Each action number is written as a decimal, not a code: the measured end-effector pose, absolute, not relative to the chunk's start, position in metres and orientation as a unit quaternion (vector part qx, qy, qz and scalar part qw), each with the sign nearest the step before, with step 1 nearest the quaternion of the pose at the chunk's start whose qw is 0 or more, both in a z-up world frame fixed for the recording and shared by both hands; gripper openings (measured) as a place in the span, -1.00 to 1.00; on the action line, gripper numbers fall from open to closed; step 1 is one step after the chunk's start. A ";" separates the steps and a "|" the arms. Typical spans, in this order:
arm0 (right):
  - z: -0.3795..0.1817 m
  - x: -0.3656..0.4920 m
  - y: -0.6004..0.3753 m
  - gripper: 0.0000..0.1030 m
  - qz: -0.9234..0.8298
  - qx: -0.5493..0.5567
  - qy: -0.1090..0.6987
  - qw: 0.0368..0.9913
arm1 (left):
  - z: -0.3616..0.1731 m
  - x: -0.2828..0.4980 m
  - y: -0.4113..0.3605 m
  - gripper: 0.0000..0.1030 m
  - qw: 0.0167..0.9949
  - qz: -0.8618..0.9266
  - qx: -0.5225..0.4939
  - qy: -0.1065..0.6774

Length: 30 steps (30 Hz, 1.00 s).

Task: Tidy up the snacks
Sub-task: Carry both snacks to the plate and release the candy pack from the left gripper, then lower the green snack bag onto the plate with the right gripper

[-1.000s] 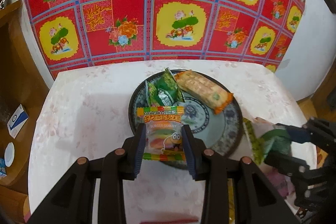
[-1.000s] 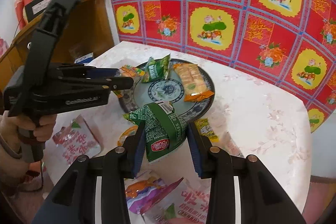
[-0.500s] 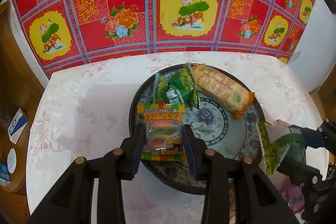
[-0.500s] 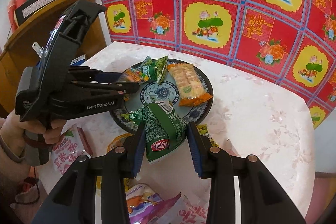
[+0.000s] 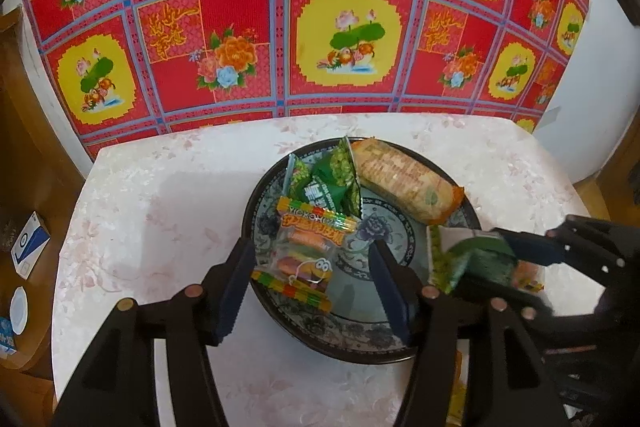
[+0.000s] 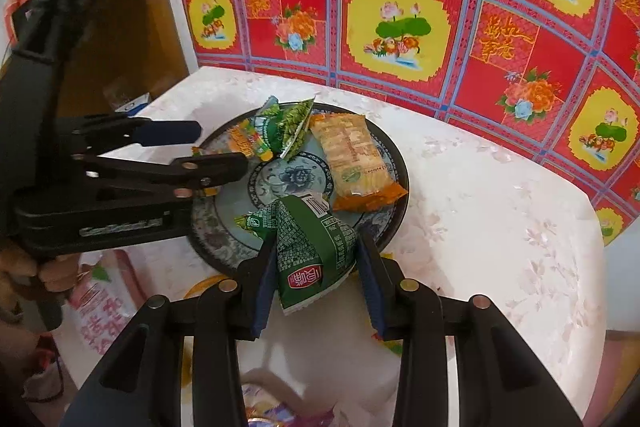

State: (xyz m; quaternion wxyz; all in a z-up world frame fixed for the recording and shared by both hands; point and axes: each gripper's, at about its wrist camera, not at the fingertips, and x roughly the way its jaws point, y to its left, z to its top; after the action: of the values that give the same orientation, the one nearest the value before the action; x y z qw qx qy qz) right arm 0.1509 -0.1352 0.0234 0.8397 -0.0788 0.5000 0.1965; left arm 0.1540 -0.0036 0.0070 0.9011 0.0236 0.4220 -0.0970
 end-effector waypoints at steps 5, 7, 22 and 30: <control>0.017 0.158 -0.132 -0.23 0.188 -0.088 0.504 0.838 | 0.011 0.147 0.002 0.21 0.902 -0.095 0.008 0.421; 0.014 0.161 -0.133 -0.22 0.185 -0.084 0.509 0.837 | 0.013 0.143 0.004 0.21 0.902 -0.096 0.000 0.420; 0.024 0.157 -0.138 -0.13 0.189 -0.054 0.488 0.850 | 0.025 0.108 0.010 0.21 0.899 -0.110 -0.035 0.422; 0.043 0.140 -0.148 -0.13 0.188 -0.029 0.477 0.858 | 0.027 0.092 0.002 0.21 0.896 -0.128 -0.035 0.425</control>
State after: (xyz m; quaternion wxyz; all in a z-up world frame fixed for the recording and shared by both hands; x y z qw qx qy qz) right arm 0.1405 -0.1485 0.0431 0.8579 -0.0292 0.4772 0.1883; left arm 0.0921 0.0023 0.0275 0.8957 -0.0349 0.4246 -0.1275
